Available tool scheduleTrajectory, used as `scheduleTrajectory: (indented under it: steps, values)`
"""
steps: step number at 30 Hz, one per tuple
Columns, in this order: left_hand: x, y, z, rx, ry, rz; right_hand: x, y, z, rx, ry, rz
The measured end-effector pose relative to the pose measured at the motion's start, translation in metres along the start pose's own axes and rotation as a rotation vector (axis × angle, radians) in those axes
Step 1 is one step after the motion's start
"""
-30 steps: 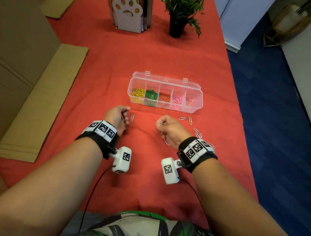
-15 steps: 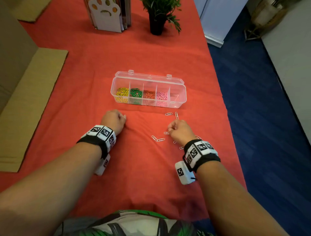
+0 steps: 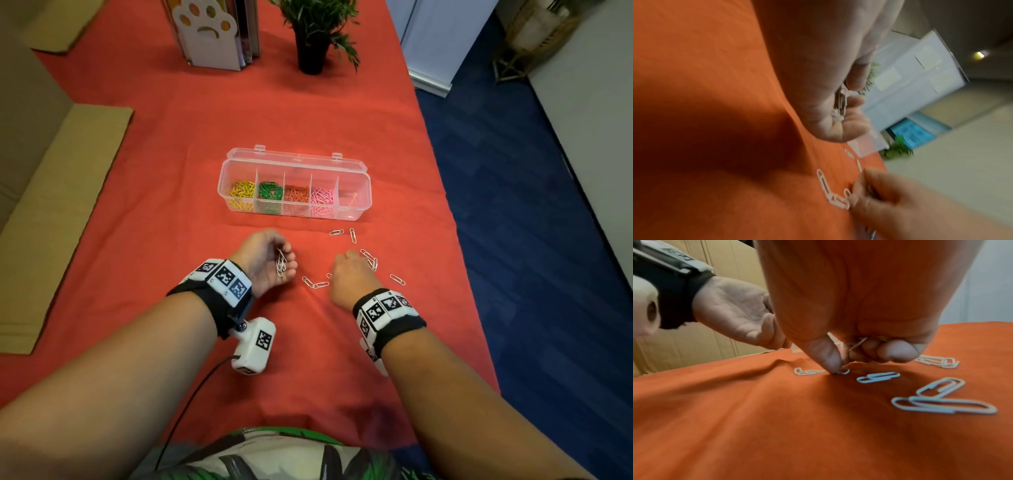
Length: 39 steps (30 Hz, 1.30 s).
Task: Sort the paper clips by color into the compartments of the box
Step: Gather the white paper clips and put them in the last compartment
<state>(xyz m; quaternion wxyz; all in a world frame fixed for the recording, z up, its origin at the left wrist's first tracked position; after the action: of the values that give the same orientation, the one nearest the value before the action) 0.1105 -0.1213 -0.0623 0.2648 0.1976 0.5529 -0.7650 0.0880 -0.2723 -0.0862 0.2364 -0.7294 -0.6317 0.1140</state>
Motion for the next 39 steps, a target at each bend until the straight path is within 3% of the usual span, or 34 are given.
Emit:
scheduleTrajectory:
  steps: [2, 5, 7, 12, 25, 35, 39]
  values:
    - [0.003, 0.007, 0.006, -0.045, 0.218, 0.076, 0.001, -0.004, 0.002, 0.038, 0.005, 0.022]
    - [0.003, 0.014, 0.013, -0.088, 0.871, 0.375, 0.000, -0.008, 0.003, 0.002, 0.052, 0.018]
    - [0.005, 0.012, 0.018, -0.099, 1.234, 0.498, -0.004, -0.007, 0.003, -0.047, 0.107, 0.012]
    - [0.020, 0.012, 0.032, -0.056, 1.659, 0.647, -0.014, -0.004, -0.002, -0.089, 0.136, 0.007]
    - [0.025, 0.007, 0.041, -0.032, 1.797, 0.715, -0.010, -0.003, 0.003, -0.059, 0.019, -0.081]
    - [0.031, 0.006, 0.048, 0.018, 1.857, 0.599, -0.009, -0.007, 0.006, -0.060, -0.025, -0.125]
    - [0.029, 0.007, 0.039, -0.014, 1.747, 0.573, -0.007, -0.010, 0.006, -0.078, -0.045, -0.144]
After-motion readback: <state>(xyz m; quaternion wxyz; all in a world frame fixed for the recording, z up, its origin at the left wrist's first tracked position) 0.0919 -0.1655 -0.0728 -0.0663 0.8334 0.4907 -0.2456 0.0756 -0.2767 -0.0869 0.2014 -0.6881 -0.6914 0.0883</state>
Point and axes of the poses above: each hand's wrist, its own y-axis towards the middle knuckle, its own z-axis out of the palm, x = y × z, the point moved 5 cm from there along y, towards the middle knuckle, and after that the axes turned 5 degrees about z, right-handed, at the moved point
